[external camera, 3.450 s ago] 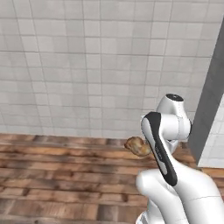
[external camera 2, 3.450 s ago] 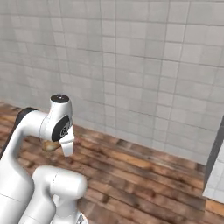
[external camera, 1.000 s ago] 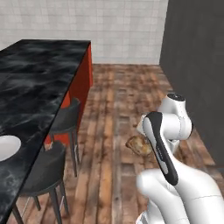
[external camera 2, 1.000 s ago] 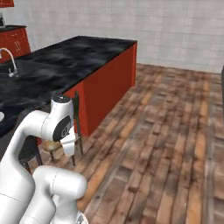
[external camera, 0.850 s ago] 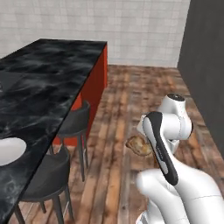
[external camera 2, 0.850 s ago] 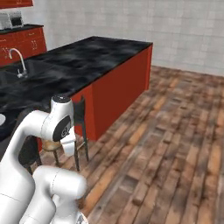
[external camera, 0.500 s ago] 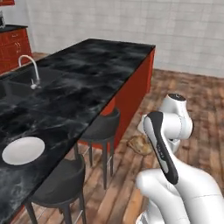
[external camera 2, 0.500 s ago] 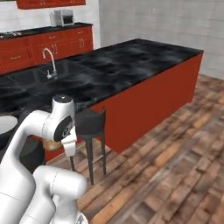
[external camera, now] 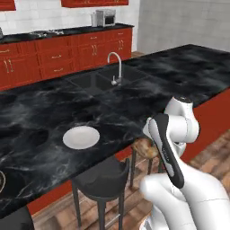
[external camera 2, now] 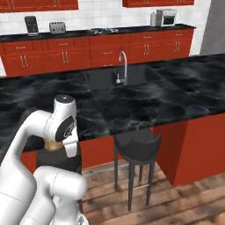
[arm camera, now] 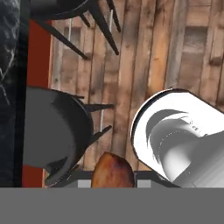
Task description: Take the chicken drumsticks from the pan and place one on each plate on the dining counter.
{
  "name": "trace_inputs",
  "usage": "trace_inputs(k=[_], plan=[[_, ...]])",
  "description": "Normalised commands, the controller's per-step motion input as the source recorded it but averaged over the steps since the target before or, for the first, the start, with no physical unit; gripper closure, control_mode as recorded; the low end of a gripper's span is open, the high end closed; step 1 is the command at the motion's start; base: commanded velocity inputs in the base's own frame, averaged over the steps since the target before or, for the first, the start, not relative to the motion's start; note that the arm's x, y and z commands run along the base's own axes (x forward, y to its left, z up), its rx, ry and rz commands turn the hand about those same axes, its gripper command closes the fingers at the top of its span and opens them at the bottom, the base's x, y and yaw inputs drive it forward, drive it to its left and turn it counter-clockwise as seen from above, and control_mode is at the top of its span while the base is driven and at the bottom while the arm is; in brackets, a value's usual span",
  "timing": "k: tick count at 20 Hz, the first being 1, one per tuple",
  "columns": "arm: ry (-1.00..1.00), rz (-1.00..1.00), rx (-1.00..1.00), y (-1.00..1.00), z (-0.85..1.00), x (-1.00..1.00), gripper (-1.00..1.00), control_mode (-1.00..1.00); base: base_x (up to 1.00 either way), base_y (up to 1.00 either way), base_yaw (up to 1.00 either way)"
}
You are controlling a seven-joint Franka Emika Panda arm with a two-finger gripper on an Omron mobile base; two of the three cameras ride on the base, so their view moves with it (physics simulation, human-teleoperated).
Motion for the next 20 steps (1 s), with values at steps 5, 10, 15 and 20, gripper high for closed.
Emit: trace_inputs(k=[5,10,15,20], plan=[[0.00,0.00,0.00,0.00,0.00,0.00,1.00,1.00,0.68,0.00,0.76],[0.00,0.00,0.00,0.00,0.00,0.00,1.00,1.00,0.68,-0.01,0.57],[0.00,0.00,0.00,0.00,0.00,0.00,1.00,1.00,0.63,-0.04,0.29],[0.00,0.00,0.00,0.00,0.00,0.00,1.00,1.00,0.22,-0.01,0.05]])
